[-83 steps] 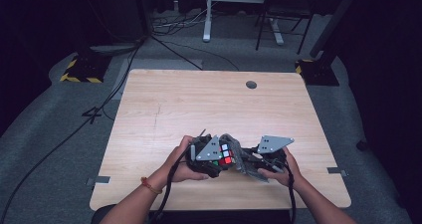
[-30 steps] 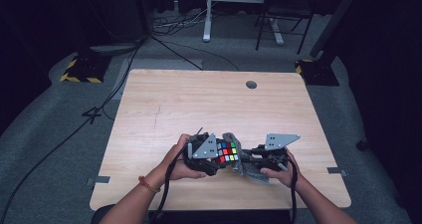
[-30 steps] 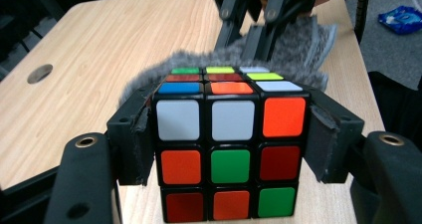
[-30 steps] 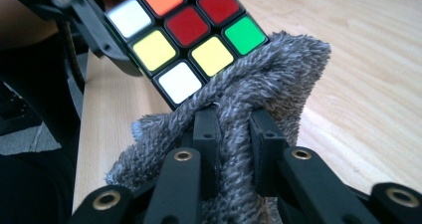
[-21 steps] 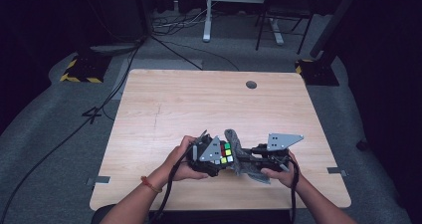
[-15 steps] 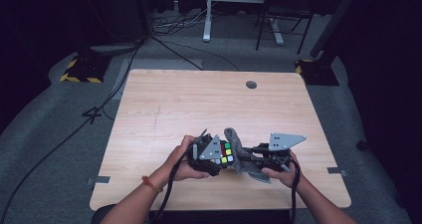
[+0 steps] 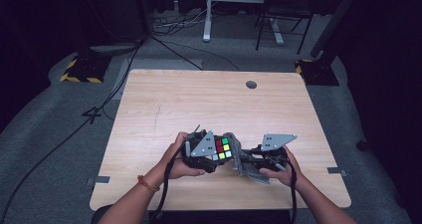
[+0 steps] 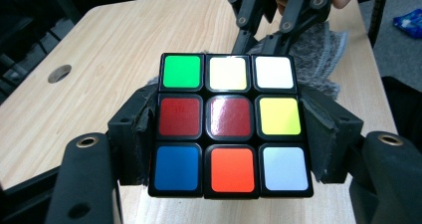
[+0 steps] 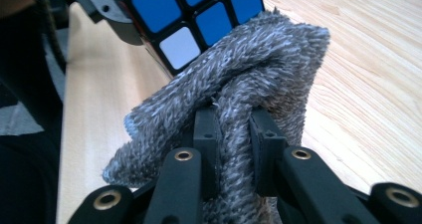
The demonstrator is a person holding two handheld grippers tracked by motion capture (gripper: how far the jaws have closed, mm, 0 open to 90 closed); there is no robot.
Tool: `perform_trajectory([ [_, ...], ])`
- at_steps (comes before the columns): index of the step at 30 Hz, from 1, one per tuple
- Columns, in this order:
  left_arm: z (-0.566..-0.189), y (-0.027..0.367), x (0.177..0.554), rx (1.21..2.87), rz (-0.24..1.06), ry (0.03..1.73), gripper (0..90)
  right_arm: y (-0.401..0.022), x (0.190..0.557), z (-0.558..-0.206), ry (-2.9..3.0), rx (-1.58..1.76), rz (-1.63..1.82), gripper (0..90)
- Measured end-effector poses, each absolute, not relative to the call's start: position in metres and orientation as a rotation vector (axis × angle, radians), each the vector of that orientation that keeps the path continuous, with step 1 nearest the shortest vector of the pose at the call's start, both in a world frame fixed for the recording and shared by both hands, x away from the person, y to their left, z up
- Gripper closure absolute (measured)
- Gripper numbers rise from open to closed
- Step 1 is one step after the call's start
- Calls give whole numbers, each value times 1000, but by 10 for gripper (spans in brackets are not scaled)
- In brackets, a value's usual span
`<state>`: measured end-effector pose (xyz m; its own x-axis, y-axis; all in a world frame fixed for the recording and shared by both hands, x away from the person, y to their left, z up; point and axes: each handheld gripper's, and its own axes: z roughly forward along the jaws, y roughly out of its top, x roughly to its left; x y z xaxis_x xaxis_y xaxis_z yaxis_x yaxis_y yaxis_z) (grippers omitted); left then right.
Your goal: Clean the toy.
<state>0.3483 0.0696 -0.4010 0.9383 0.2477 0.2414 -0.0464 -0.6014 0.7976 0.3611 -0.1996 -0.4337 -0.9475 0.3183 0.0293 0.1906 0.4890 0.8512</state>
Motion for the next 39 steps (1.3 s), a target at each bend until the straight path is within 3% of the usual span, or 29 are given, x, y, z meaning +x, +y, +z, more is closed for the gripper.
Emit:
perform_trajectory([
  [8, -415, 52, 344, 2258, 366, 91, 334, -199, 347, -415, 2471, 344, 1558, 775],
  [20, -396, 66, 341, 2163, 390, 102, 334, -199, 366, -441, 2595, 491, 1396, 774],
  [29, -404, 68, 348, 2207, 404, 143, 334, -197, 350, -426, 2544, 388, 1481, 773],
  [39, -415, 48, 339, 2273, 369, 66, 334, -200, 345, -415, 2478, 349, 1518, 772],
])
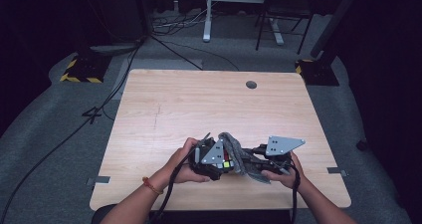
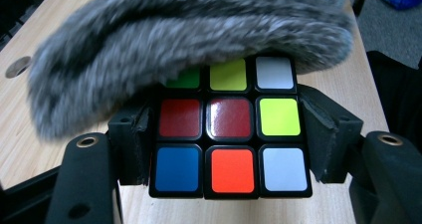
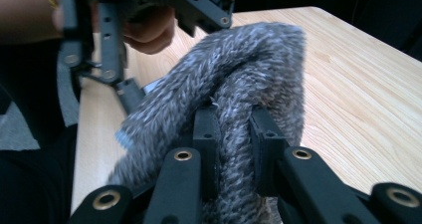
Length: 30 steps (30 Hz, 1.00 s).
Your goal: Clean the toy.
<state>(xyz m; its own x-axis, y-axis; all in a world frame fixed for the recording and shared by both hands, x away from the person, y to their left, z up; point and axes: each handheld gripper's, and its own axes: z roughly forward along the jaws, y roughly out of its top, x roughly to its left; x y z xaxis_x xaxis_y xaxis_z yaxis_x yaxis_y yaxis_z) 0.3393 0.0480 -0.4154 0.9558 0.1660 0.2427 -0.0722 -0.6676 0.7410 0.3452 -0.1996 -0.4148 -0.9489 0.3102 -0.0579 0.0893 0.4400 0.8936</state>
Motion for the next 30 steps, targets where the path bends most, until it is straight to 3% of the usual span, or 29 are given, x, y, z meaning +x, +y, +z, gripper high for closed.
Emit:
perform_trajectory([
  [17, -394, 70, 343, 2144, 380, 125, 334, -191, 355, -437, 2610, 422, 1387, 771],
  [30, -406, 60, 343, 2203, 333, 93, 334, -198, 345, -420, 2490, 363, 1487, 766],
])
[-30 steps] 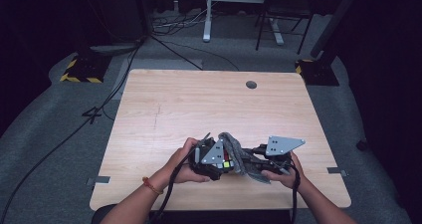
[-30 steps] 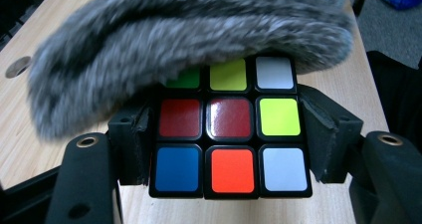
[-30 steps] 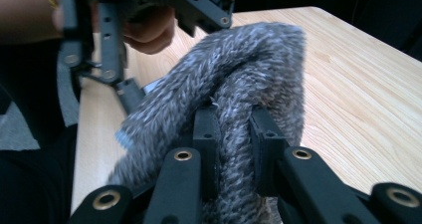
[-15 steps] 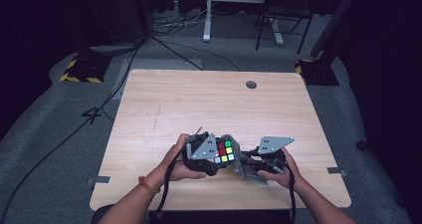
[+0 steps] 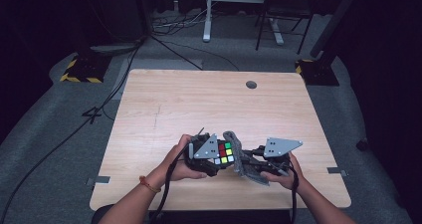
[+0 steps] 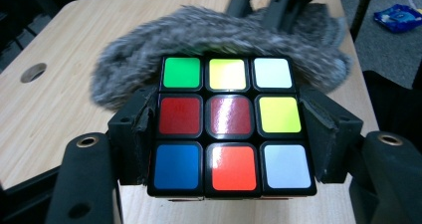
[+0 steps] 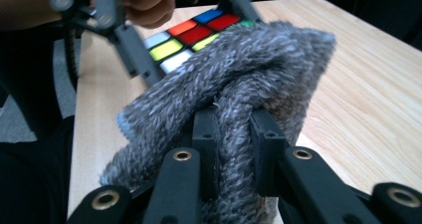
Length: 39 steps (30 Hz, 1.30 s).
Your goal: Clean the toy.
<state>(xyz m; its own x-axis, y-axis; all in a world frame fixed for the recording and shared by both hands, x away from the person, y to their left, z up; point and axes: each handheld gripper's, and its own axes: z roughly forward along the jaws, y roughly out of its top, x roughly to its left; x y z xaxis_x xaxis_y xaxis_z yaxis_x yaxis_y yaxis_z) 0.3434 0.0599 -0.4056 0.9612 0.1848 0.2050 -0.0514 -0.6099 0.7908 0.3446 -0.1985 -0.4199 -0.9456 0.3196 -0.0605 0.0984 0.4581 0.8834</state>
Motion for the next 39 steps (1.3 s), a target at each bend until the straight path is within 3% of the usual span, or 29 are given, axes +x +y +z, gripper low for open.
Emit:
perform_trajectory([
  [8, -399, 65, 342, 2142, 328, 92, 334, -196, 359, -440, 2605, 460, 1357, 766],
  [13, -404, 68, 347, 2188, 374, 125, 334, -192, 362, -445, 2654, 454, 1289, 762],
  [24, -439, 74, 367, 2305, 338, 225, 334, -221, 385, -459, 2659, 601, 1122, 711],
  [35, -459, 77, 378, 2356, 282, 287, 332, -238, 403, -468, 2629, 752, 1004, 538],
  [39, -464, 76, 377, 2385, 272, 276, 329, -240, 402, -465, 2610, 755, 1017, 523],
])
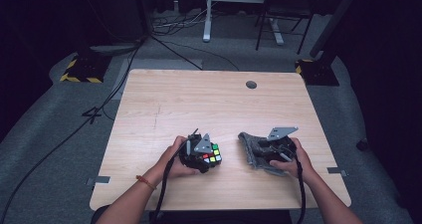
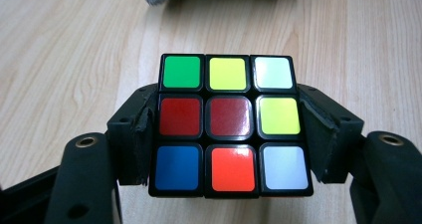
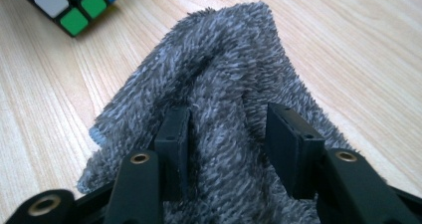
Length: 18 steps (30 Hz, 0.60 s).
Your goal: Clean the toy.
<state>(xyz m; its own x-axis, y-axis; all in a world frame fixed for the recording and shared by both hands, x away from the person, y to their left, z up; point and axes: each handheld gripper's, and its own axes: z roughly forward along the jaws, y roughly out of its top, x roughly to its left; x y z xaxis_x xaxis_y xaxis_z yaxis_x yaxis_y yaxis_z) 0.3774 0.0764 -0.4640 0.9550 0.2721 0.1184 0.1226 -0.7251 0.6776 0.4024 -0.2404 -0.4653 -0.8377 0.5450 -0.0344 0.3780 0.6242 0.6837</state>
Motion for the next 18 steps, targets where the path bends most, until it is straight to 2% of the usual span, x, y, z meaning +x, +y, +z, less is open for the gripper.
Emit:
perform_trajectory([
  [5, -465, 77, 377, 2381, 232, 284, 317, -241, 400, -460, 2579, 752, 1041, 477],
  [10, -462, 82, 373, 2418, 220, 267, 265, -242, 397, -451, 2526, 750, 1087, 435],
  [18, -460, 93, 361, 2447, 203, 274, 242, -236, 386, -440, 2504, 682, 1127, 435],
])
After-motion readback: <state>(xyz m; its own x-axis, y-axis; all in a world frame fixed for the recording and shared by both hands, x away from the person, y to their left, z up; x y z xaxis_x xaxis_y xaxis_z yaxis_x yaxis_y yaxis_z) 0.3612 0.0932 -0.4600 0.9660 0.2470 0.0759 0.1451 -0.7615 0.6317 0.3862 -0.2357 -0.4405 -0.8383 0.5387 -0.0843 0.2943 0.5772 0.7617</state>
